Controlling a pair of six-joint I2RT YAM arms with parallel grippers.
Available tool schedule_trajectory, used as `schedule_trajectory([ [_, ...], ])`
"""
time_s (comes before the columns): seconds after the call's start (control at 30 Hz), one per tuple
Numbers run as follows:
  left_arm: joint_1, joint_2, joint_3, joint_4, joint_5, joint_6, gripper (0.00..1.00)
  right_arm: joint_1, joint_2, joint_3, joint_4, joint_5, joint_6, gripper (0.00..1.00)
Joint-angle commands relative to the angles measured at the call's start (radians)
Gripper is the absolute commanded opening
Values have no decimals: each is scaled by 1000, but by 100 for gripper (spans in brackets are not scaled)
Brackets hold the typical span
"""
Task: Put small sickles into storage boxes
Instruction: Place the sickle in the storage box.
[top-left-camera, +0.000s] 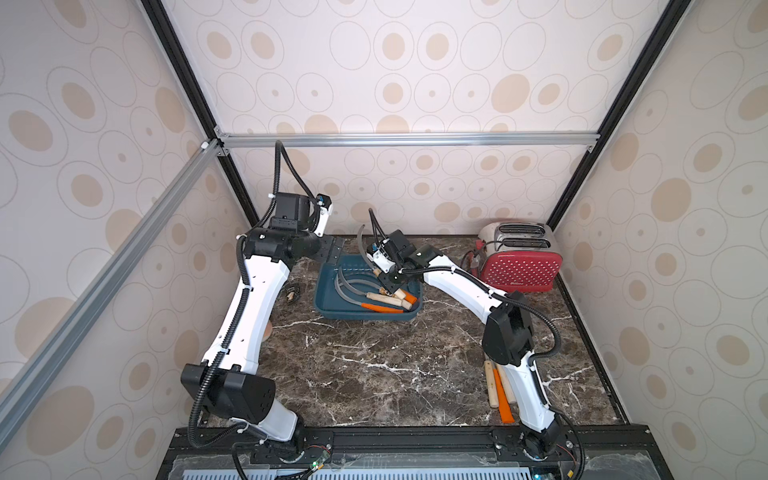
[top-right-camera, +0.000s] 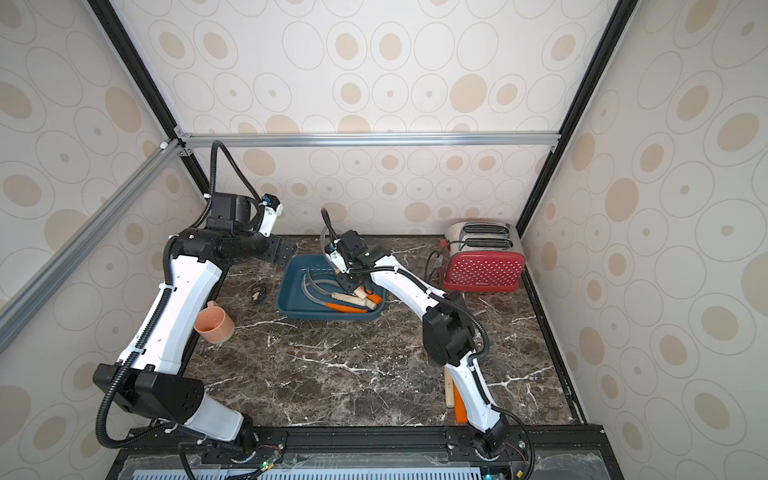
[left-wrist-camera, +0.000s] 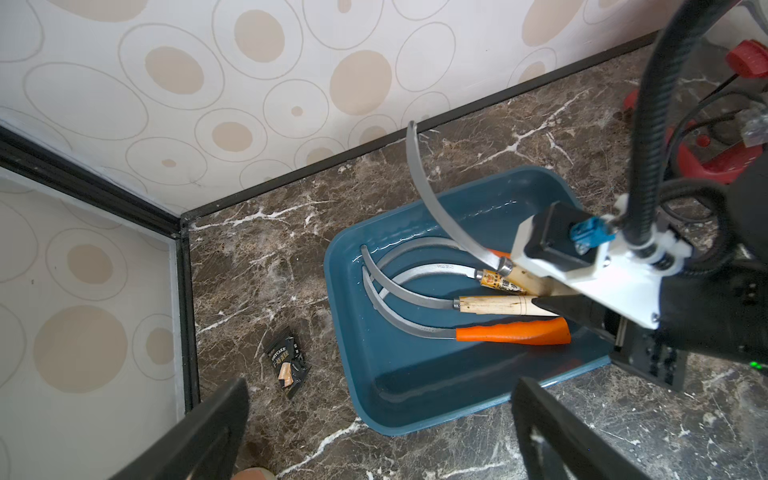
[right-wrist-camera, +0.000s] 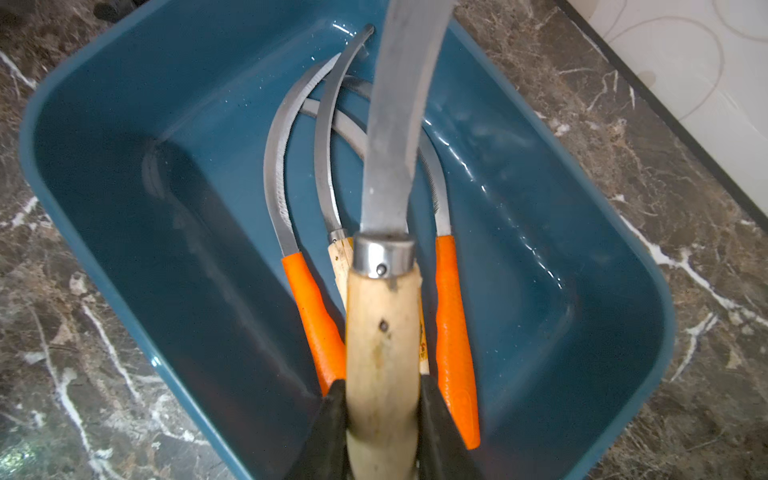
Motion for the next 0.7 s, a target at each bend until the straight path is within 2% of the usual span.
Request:
schedule_trajectory([
  [0.0, 4, -22, 22, -3, 14, -4, 99, 39, 44, 58, -46, 110, -98, 0],
  [0.2, 3, -22, 17, -1, 23, -8, 99, 79, 97, 100, -72, 201, -172, 0],
  [0.67, 3, -27, 12, 0, 38, -7, 99, 86, 139, 183, -134, 136, -214, 0],
])
